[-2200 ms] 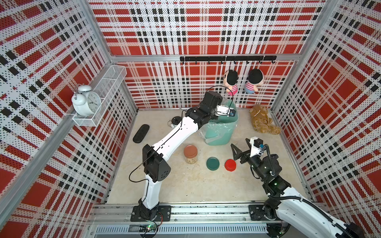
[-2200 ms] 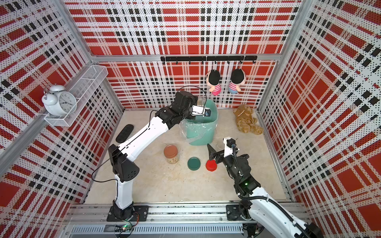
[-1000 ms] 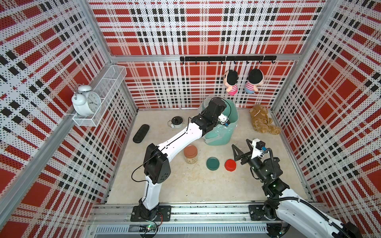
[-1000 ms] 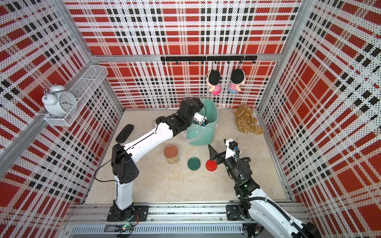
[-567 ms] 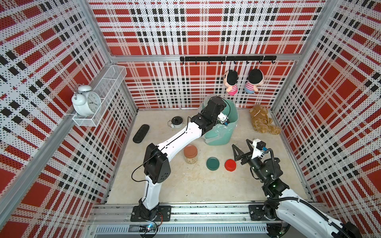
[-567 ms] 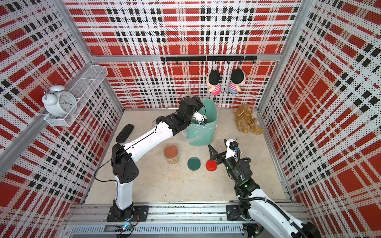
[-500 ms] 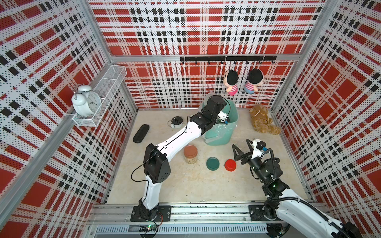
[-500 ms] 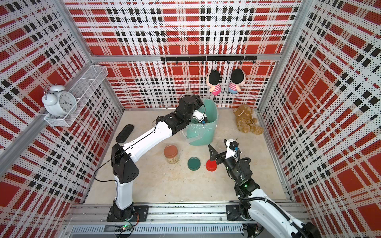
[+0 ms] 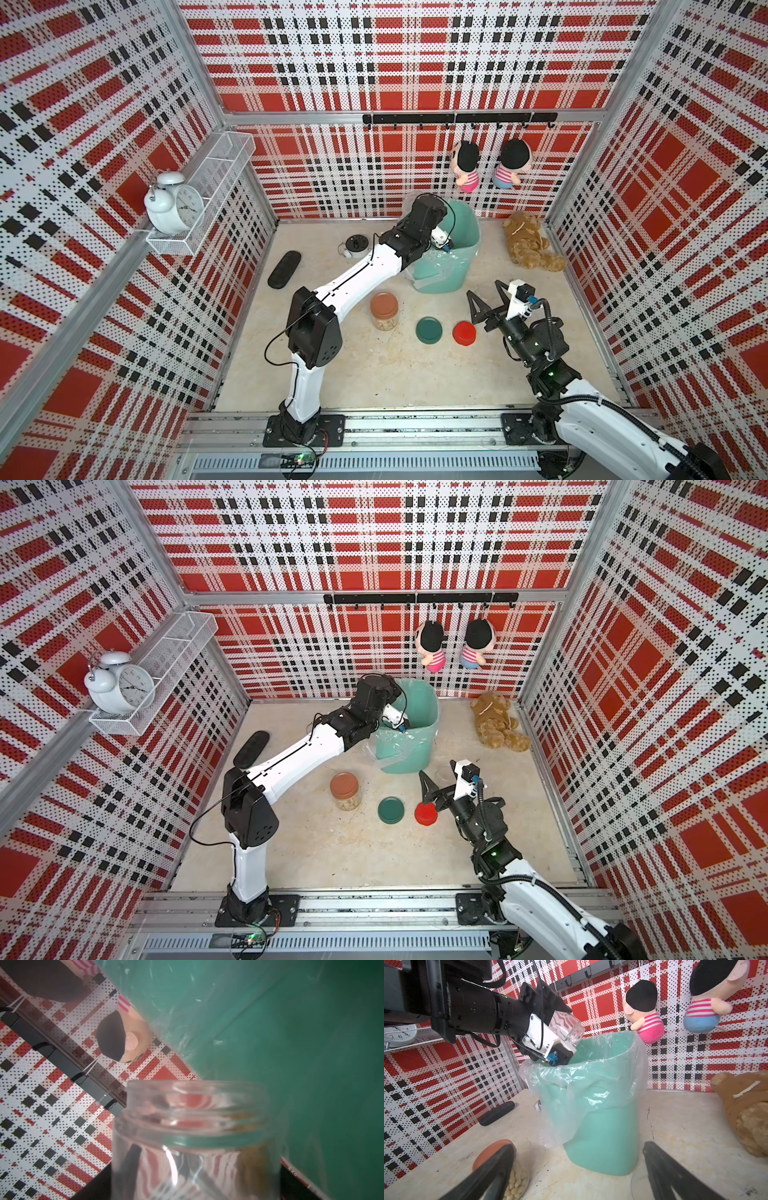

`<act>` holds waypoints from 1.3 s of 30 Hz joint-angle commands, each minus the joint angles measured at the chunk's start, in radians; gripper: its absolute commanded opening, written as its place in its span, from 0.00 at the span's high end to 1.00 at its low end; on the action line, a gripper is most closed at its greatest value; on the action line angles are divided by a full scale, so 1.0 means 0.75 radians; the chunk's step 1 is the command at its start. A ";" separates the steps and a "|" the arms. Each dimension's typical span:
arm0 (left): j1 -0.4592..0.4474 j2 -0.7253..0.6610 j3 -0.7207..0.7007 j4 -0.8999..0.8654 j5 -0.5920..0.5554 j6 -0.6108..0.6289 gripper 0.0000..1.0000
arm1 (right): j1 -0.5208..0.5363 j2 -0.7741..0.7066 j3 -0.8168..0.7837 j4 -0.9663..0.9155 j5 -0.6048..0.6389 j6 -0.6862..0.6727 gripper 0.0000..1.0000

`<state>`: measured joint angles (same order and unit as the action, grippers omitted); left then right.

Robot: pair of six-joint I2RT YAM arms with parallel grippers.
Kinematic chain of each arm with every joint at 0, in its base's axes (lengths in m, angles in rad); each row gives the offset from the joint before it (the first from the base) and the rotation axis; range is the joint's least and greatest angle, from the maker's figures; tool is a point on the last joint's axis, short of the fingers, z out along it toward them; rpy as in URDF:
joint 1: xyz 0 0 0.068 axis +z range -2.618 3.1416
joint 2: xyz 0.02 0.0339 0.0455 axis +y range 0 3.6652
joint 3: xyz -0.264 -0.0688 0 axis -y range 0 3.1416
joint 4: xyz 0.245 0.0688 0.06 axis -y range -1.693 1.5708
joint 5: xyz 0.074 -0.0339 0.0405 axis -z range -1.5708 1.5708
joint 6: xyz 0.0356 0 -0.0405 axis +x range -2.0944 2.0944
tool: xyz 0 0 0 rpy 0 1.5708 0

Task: Empty moldy peanuts from jars
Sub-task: Pour the moldy peanuts from the jar into the trash bin.

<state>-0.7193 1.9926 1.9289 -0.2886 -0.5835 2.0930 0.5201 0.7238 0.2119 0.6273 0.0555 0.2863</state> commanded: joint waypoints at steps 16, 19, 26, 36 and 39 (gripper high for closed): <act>0.073 -0.026 0.232 -0.216 0.411 -0.504 1.00 | -0.018 0.020 0.005 0.069 -0.029 0.008 0.00; 0.114 -0.016 0.293 -0.390 0.589 -0.690 1.00 | -0.018 0.010 0.013 0.046 -0.027 -0.003 0.00; 0.178 -0.010 0.402 -0.560 0.803 -0.874 1.00 | -0.018 0.051 0.016 0.082 -0.041 0.014 0.00; 0.065 -0.014 0.354 -0.456 0.350 -0.669 1.00 | -0.018 0.084 0.017 0.108 -0.052 0.023 0.00; 0.069 -0.003 0.393 -0.417 0.271 -0.691 1.00 | -0.019 0.078 0.010 0.108 -0.054 0.029 0.00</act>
<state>-0.6624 2.0003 2.1937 -0.7040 -0.2600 1.5566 0.5144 0.7864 0.2119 0.6682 0.0219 0.3031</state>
